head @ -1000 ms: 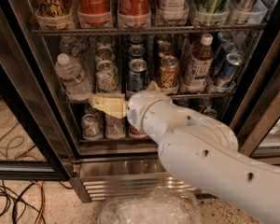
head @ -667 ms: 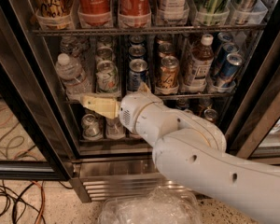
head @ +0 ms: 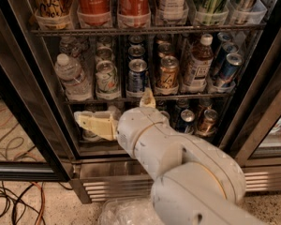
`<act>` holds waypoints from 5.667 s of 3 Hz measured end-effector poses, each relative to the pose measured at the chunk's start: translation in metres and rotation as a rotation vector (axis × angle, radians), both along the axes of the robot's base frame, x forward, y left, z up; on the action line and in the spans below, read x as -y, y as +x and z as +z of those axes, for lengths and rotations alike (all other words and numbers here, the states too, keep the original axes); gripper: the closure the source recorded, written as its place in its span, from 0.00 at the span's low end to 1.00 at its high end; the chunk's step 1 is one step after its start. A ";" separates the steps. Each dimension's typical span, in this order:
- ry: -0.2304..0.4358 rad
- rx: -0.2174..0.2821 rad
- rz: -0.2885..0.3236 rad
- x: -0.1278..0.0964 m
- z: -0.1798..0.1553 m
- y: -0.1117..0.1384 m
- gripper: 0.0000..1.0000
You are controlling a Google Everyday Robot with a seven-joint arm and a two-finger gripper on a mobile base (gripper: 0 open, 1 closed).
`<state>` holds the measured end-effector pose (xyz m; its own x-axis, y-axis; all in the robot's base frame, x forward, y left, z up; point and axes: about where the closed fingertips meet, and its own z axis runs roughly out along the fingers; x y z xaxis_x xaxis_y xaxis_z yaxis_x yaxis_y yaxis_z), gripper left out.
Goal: Pick pepsi can from middle shelf of fridge
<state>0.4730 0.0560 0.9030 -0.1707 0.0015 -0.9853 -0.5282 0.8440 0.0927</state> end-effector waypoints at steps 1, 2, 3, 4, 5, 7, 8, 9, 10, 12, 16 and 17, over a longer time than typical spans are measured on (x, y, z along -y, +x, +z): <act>-0.078 0.039 -0.069 -0.012 0.016 -0.026 0.00; -0.052 0.014 -0.107 -0.015 0.013 -0.029 0.00; -0.052 0.014 -0.107 -0.015 0.013 -0.029 0.00; -0.035 0.012 -0.122 -0.016 0.004 -0.030 0.00; -0.013 0.008 -0.161 -0.007 -0.013 -0.025 0.00; 0.057 0.017 -0.281 -0.010 -0.051 0.049 0.00; 0.057 0.017 -0.281 -0.010 -0.050 0.049 0.00; 0.075 0.047 -0.328 0.002 -0.046 0.070 0.00; 0.082 0.079 -0.448 0.039 -0.044 0.106 0.07; 0.056 0.092 -0.578 0.072 -0.048 0.144 0.27; 0.053 0.111 -0.564 0.067 -0.050 0.174 0.38; 0.052 0.125 -0.550 0.061 -0.050 0.191 0.38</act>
Offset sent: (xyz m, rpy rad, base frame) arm -0.0217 0.0086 0.0137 -0.0708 -0.0361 -0.0547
